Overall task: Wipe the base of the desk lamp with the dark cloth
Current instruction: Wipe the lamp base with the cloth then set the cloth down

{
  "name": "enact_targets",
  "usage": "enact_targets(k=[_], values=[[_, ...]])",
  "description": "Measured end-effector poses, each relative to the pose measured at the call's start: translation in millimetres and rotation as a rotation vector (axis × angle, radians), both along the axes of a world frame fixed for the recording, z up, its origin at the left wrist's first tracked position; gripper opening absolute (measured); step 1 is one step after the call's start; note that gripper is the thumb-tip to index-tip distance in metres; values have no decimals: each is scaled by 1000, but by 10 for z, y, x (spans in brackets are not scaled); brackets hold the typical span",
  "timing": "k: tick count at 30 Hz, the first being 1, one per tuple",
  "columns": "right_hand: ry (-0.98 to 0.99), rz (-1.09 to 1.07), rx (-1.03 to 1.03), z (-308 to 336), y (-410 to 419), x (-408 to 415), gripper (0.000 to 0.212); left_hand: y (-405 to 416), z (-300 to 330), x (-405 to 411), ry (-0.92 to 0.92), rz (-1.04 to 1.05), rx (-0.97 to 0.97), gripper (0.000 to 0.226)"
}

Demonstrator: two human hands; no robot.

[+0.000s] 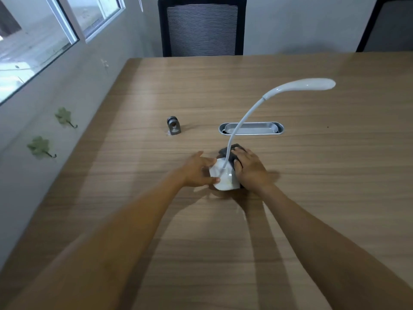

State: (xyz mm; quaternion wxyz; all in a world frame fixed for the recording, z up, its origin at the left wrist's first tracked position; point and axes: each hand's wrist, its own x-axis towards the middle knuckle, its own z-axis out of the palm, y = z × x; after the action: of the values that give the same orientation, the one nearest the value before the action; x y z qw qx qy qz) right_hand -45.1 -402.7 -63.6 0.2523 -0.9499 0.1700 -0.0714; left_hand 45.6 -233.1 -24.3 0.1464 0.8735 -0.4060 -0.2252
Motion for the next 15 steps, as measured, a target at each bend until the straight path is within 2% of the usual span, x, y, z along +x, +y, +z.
enact_targets(k=[3, 5, 9, 12, 15], values=[[-96, -308, 1, -65, 306, -178, 45, -19, -25, -12, -47, -1, 29, 73], [-134, -402, 9, -106, 595, -308, 48, -15, -47, -31, -33, 20, 9, 74], [-114, -310, 15, -186, 956, -488, 52, -46, -115, -127, -33, 52, -66, 65], [-74, -312, 24, -142, 680, -429, 50, -87, -172, -207, -80, 70, -68, 57], [-44, -224, 102, -14, 278, -282, 46, -133, -200, -271, -94, 67, -113, 57]])
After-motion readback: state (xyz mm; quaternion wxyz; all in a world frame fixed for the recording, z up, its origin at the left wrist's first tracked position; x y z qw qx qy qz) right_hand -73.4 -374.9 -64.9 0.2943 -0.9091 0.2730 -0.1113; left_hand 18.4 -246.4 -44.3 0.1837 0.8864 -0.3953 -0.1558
